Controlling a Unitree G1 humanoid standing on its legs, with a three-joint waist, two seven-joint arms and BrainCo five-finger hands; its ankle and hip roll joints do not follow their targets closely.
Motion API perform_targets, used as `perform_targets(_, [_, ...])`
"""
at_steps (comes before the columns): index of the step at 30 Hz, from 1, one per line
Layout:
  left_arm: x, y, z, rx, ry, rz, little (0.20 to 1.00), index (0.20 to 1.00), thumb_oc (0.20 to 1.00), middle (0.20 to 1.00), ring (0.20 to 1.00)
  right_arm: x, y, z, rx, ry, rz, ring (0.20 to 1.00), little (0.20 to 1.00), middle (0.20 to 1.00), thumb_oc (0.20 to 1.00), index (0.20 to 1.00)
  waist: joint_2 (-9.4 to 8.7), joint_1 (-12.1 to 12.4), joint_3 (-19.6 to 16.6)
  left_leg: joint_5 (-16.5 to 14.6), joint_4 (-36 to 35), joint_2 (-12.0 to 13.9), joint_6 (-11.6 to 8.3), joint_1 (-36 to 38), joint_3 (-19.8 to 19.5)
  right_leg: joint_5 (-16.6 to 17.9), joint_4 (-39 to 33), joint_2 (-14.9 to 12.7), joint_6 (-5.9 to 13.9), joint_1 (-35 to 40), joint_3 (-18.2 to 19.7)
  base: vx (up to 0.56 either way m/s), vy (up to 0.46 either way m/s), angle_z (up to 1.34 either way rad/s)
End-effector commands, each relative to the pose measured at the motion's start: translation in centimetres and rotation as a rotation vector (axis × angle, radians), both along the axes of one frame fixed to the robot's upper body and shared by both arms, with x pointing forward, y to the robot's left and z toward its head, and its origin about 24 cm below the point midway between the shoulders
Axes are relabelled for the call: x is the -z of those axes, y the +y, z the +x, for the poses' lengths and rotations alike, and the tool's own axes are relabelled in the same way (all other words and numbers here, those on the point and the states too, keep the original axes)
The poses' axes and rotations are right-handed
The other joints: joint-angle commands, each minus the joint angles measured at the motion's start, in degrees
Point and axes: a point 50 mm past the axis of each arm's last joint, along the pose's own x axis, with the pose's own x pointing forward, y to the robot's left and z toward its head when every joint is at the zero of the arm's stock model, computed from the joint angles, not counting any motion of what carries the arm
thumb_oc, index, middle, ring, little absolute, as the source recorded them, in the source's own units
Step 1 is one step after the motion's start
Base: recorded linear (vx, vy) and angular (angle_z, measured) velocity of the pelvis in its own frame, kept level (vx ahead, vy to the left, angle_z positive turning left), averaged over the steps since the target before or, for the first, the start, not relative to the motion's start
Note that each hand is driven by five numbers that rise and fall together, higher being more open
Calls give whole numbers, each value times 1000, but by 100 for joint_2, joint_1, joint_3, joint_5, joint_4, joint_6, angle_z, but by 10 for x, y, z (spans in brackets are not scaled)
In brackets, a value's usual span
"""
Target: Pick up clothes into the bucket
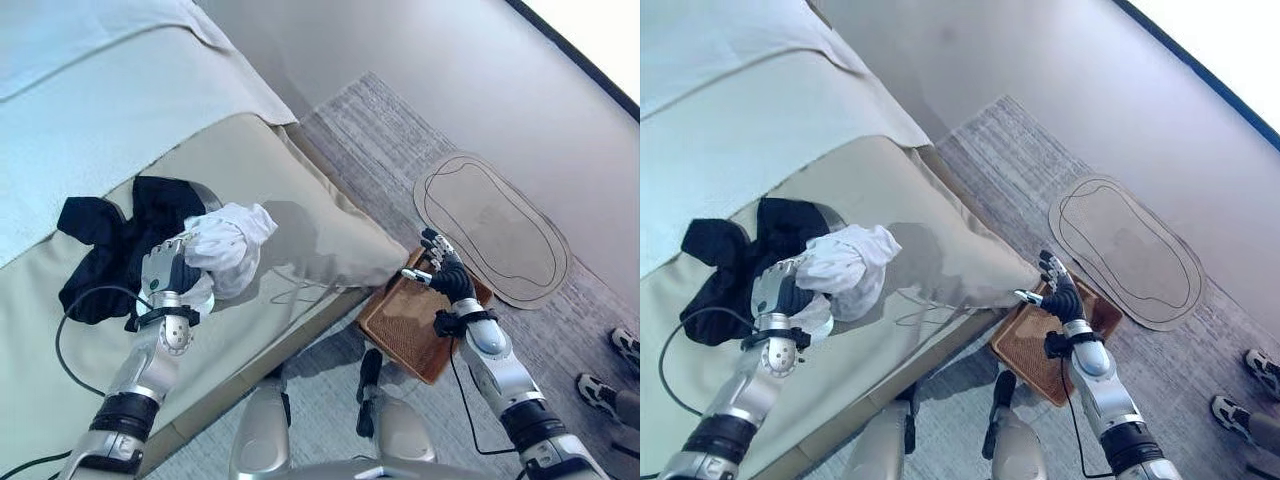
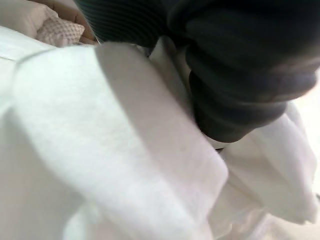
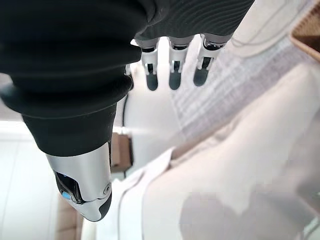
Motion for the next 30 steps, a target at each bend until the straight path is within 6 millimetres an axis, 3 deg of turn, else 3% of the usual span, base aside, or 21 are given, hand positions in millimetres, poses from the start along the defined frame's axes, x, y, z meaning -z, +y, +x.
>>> perform_targets(1, [-33,-10,6,122,-161,-106,200,200,200,200,200,0,-6,-4,23,-12,-15,1000,1000,1000,1000,1000,-138,50,-394,-21,-80,258,-126,-26,102,521,24,-610,482,-122,-160,40,-53,7])
perform_targets(5, [-58,-40,2,323,-260,-319,200,200,200,200,200,-1,-7,-2,24,-26,-96,1000,1000,1000,1000,1000,-28,98,-557,89,-363,250,-167,270,34,422,36,-617,482,163,-328,54,-54,17])
perform_targets(14, [-85,-60,-3,521,-323,-526,200,200,200,200,200,-6,5,3,-45,-38,-117,1000,1000,1000,1000,1000,61,158,-773,51,-470,254,-147,655,57,308,15,-589,469,560,-390,47,-24,10])
perform_targets(21, [-84,-34,2,360,-354,-497,200,200,200,200,200,10,3,-11,-54,35,-117,1000,1000,1000,1000,1000,92,152,-946,30,-556,294,-167,838,98,264,-66,-526,456,721,-410,43,-8,-1])
perform_targets(23, [-78,-24,2,281,-339,-440,200,200,200,200,200,16,0,-16,-48,63,-117,1000,1000,1000,1000,1000,93,136,-984,16,-565,294,-167,870,112,264,-85,-519,456,752,-401,45,6,-1])
perform_targets(24, [-67,-8,2,182,-298,-355,200,200,200,200,200,21,-3,-21,-42,86,-120,1000,1000,1000,1000,1000,91,112,-1001,-6,-558,292,-159,895,130,261,-91,-517,459,762,-381,38,9,-1])
perform_targets(25, [-67,-9,2,180,-298,-354,200,200,200,200,200,21,-3,-21,-43,87,-120,1000,1000,1000,1000,1000,90,111,-1004,-7,-558,292,-159,897,132,261,-92,-517,460,763,-379,42,21,-5])
perform_targets(26, [-58,5,2,92,-265,-277,200,200,200,200,200,23,-5,-24,-38,98,-121,1000,1000,1000,1000,1000,87,83,-1012,-25,-560,287,-157,922,149,255,-91,-518,462,769,-356,19,13,-7])
perform_targets(27, [-57,5,2,91,-265,-275,200,200,200,200,200,23,-5,-24,-39,98,-120,1000,1000,1000,1000,1000,84,85,-1012,-26,-561,286,-157,926,152,254,-90,-518,462,769,-353,39,23,-11])
perform_targets(28, [-46,19,2,5,-218,-218,200,200,200,200,200,25,-7,-27,-33,106,-119,1000,1000,1000,1000,1000,72,55,-1018,-33,-559,287,-158,940,180,251,-89,-515,466,768,-329,22,11,-10])
perform_targets(30, [-43,25,2,-29,-207,-181,200,200,200,200,200,24,-8,-28,-31,105,-119,1000,1000,1000,1000,1000,63,42,-1019,-39,-556,287,-156,944,193,251,-85,-513,472,756,-316,18,12,-9])
